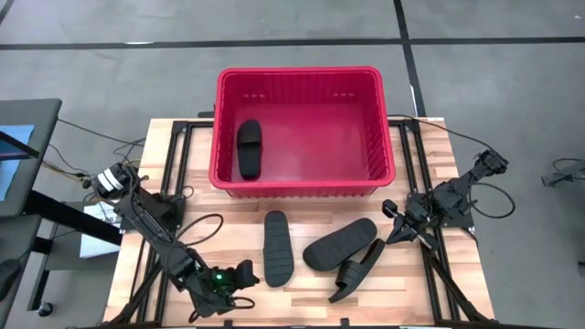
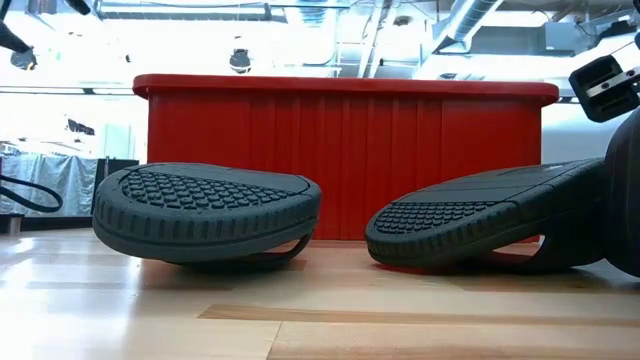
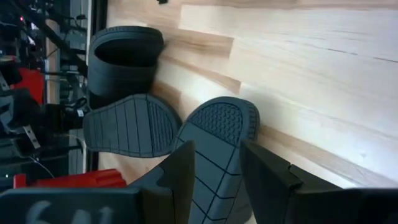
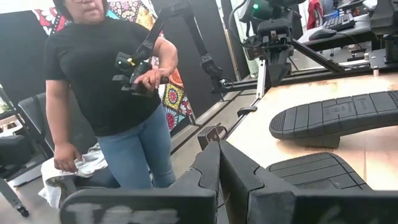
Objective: Pick and place slides into bin
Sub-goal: Put the black slides into the red bin
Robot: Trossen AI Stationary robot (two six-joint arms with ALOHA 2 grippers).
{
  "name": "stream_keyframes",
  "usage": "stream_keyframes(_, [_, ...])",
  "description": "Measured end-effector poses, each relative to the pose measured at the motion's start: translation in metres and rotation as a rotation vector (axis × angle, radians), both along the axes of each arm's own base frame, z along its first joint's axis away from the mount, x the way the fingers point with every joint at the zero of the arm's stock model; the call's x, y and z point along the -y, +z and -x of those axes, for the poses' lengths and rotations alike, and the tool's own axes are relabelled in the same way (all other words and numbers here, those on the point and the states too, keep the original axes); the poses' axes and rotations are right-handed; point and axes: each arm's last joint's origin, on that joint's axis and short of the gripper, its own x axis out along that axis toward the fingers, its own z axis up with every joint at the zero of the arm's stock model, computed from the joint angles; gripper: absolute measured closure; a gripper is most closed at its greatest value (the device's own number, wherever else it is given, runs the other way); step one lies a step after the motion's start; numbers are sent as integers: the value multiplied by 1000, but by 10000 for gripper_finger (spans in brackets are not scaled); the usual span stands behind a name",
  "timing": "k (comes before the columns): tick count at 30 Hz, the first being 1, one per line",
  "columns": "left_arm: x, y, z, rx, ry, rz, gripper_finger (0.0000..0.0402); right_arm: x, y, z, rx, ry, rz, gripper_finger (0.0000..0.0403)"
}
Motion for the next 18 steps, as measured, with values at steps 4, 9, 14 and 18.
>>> stream_keyframes(4, [-1,-2,0,-50,-40,24,282,0,0,0,0,0,0,403])
stream_keyframes(9, [-4,-4,-3,-112,-65,60,267,0,0,0,1,0,0,403])
stream_keyframes(14, [-10,-4,-7,-92,-84,-29,234,0,0,0,0,0,0,403])
stream_keyframes(18, [-9,-11,-13,-86,-126,-88,214,0,0,0,0,0,0,403])
